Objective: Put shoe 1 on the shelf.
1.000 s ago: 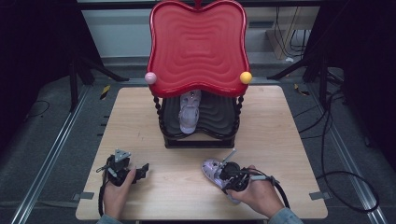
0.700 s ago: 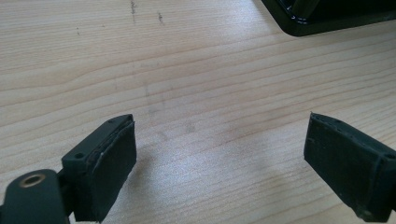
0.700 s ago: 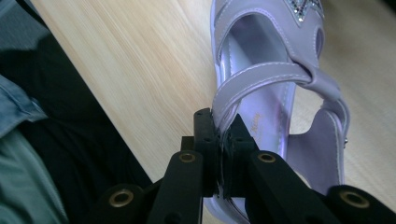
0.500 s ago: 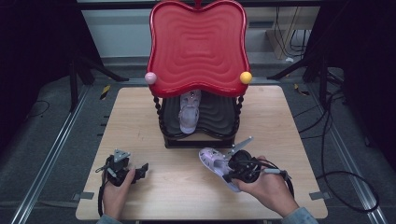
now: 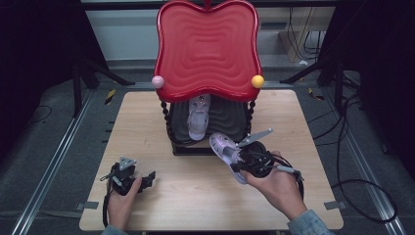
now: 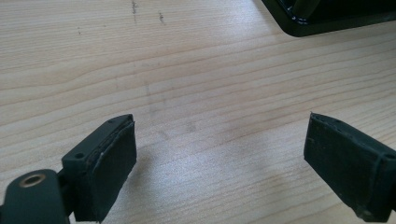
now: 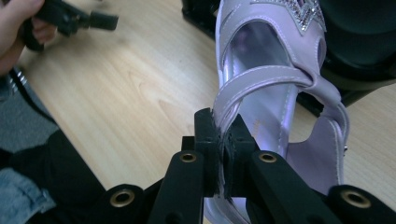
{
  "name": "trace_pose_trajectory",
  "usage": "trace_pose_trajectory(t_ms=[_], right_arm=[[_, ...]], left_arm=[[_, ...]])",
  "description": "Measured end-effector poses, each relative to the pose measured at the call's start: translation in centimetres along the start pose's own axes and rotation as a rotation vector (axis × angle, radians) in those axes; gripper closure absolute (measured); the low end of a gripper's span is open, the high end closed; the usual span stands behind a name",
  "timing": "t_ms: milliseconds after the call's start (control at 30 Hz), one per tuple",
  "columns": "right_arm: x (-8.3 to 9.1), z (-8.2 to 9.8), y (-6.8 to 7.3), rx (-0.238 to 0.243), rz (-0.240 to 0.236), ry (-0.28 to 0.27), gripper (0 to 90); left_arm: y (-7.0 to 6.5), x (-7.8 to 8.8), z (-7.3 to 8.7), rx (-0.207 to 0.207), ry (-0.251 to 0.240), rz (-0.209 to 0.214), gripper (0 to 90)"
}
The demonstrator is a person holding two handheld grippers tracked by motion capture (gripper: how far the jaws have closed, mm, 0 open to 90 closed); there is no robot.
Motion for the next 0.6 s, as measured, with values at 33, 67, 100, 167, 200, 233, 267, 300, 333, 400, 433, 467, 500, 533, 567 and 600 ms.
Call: trace_pose_trajectory(t_ms=[33,67,100,167,200,233,267,300,333,400,433,467,500,533,567,600], right_arm=[[0.0,-0.2,-0.1,-0.006,0.005,-0.003,86.6],[0.0,-0.4,-0.1,-0.015,0.006,-0.011,86.6],[-0.1,-0.6,-0.2,-0.025,0.009,-0.017,86.6],[-0.1,-0.9,-0.4,-0.044,0.021,-0.027,86.6],[-0.2,-1.1,-0.5,-0.051,0.027,-0.034,86.6],[-0.2,-1.3,-0.6,-0.058,0.031,-0.043,86.6],[-0.2,-1.5,-0.7,-0.061,0.039,-0.056,86.6],[-0.2,-1.7,-0.8,-0.072,0.047,-0.066,86.6],[-0.2,-1.9,-0.9,-0.077,0.052,-0.079,86.6],[-0.1,-2.3,-1.1,-0.089,0.058,-0.101,86.6],[-0.1,-2.5,-1.1,-0.097,0.063,-0.111,86.6],[-0.1,-2.7,-1.2,-0.099,0.068,-0.12,86.6],[-0.1,-2.9,-1.2,-0.106,0.071,-0.123,86.6],[-0.1,-3.0,-1.3,-0.108,0.073,-0.128,86.6],[-0.2,-3.2,-1.3,-0.111,0.077,-0.133,86.6],[-0.3,-3.4,-1.4,-0.117,0.074,-0.136,86.6]], left_arm=[[0.0,0.0,0.0,0.001,0.0,0.0,8.8],[0.0,0.0,0.0,0.001,0.0,0.001,8.8],[0.0,0.0,0.0,0.0,0.0,0.001,8.8],[0.0,0.0,0.0,0.001,0.0,0.001,8.9],[0.0,0.0,0.0,0.0,0.0,0.0,8.9],[0.0,0.0,0.0,0.0,0.0,0.0,8.9],[0.0,0.0,0.0,0.0,0.001,0.001,8.9],[0.0,0.0,0.0,0.0,0.001,0.0,8.9],[0.0,0.0,0.0,0.0,0.0,0.001,8.9],[-0.1,-0.1,0.0,0.001,0.0,0.002,8.9],[-0.1,-0.1,0.0,0.001,0.0,0.003,8.9],[-0.1,-0.1,0.0,0.001,0.0,0.003,8.9],[-0.1,-0.1,0.0,0.001,0.0,0.003,8.9],[-0.1,-0.1,0.0,0.001,-0.001,0.003,8.9],[-0.1,-0.1,0.0,0.001,0.0,0.003,8.9],[-0.1,-0.1,0.0,0.001,0.0,0.003,8.9]])
Point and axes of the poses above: each handheld gripper's, and its own axes: x roughly backward along the jaws, z roughly out of its underside, y roughly to its left, the point moved 7 cm from there along -x, roughly forward along the jaws, and after that the axes turned 13 degrees about -x, right-handed, at the moved point
